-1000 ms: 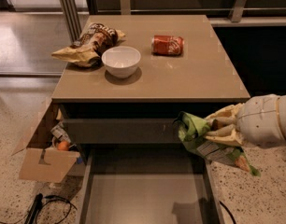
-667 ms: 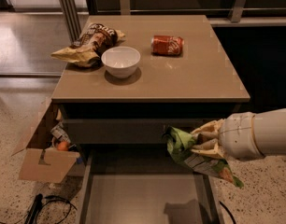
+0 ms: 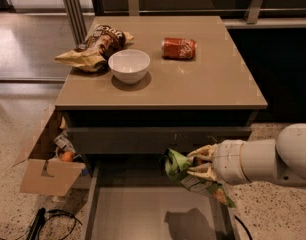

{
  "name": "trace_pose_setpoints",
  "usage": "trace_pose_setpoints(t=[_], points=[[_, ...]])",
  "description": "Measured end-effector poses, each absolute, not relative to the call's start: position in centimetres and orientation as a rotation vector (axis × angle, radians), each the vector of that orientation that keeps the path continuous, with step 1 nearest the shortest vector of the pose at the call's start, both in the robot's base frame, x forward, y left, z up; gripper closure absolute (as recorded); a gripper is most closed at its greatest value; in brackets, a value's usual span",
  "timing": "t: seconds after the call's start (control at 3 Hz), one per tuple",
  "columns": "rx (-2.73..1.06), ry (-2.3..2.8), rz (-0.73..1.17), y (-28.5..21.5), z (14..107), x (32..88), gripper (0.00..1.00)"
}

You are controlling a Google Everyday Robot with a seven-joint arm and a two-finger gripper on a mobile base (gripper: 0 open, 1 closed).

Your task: Place green rice chip bag into middle drawer

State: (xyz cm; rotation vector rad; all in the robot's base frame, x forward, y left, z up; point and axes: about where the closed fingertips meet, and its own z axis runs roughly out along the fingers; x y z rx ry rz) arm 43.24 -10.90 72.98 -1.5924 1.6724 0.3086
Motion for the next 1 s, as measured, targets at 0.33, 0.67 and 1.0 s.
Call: trace_pose_setpoints(t=[0.33,0.67,1.0], points=[[-1.592,1.672,0.309,-10.9,73.0,43.2,1.00],[-1.575,1.706,0.355,-10.1,70.0,43.5,1.00],[-1.544,1.778,0.419,-9.0,64.5,43.6,1.00]])
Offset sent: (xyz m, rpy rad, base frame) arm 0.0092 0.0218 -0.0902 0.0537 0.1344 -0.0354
